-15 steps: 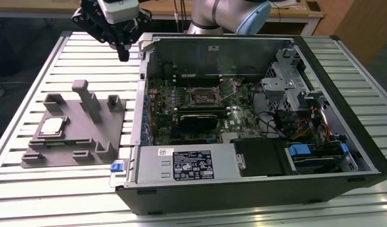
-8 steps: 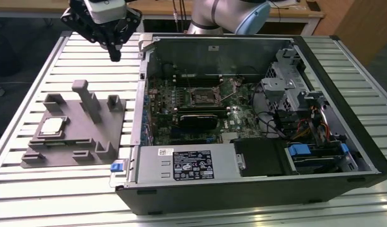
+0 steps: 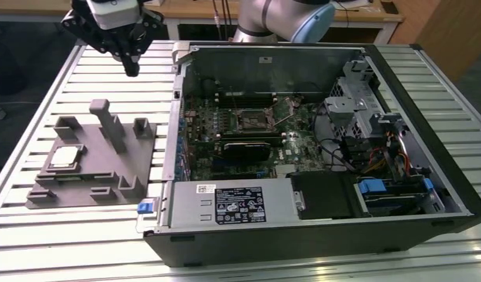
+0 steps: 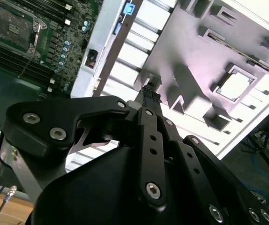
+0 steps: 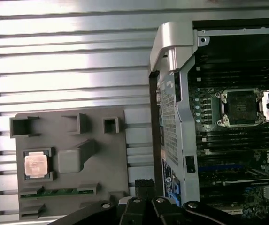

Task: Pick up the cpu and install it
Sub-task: 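Reach for the cpu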

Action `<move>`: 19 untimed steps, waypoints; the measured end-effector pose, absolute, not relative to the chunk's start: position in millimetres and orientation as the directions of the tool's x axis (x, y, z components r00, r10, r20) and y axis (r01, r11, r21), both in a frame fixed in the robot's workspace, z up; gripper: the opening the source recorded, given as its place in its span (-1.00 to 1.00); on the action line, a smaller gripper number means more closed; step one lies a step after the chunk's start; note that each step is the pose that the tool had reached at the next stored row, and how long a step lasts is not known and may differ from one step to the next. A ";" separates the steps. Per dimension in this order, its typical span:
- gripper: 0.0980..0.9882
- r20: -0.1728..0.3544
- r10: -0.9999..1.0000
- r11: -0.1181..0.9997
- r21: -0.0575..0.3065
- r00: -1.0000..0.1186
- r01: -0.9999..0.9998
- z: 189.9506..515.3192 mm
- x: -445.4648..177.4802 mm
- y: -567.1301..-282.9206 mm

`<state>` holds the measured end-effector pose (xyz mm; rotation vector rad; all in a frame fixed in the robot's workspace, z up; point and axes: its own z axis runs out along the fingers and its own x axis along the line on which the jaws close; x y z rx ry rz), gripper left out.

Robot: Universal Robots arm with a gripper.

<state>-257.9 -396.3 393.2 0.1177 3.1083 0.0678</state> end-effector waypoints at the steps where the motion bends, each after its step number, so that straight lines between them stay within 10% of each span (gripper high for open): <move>1: -0.98 -0.029 0.076 0.996 0.045 -0.997 0.075 393.2 -260.1 -396.3; 19: -0.98 -0.029 0.076 0.996 0.045 -0.997 0.075 393.1 -297.6 -396.3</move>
